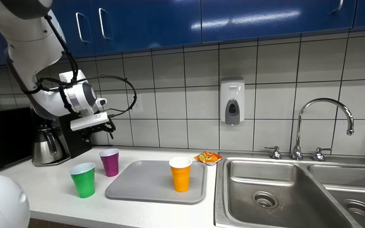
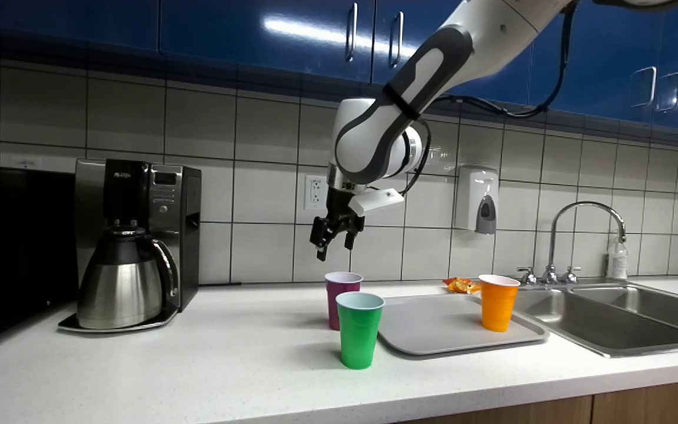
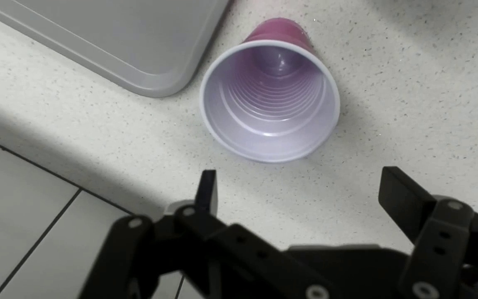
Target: Remove the green, purple and orange cups from the tray
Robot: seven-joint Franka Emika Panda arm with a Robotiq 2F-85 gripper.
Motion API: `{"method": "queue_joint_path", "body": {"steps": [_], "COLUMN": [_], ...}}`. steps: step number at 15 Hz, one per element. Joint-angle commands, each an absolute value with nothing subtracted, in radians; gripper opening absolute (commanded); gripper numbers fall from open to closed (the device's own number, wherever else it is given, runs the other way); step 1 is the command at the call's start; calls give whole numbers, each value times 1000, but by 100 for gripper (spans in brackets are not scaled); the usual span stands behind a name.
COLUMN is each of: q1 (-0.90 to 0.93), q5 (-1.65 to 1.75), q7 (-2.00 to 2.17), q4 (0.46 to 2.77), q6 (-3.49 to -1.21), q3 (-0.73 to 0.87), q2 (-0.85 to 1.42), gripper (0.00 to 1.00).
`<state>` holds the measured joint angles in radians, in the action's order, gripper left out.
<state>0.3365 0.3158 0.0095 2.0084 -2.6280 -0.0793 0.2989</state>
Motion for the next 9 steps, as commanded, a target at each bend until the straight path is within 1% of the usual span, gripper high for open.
{"method": "queue_joint_path", "body": {"steps": [1, 9], "q1": [313, 250], "q5": [358, 384], "q7": [51, 56], "q4": [2073, 2172], "q6": [-2640, -2655], "q3": [-73, -42], "q2": [232, 146], "gripper": [100, 100]}}
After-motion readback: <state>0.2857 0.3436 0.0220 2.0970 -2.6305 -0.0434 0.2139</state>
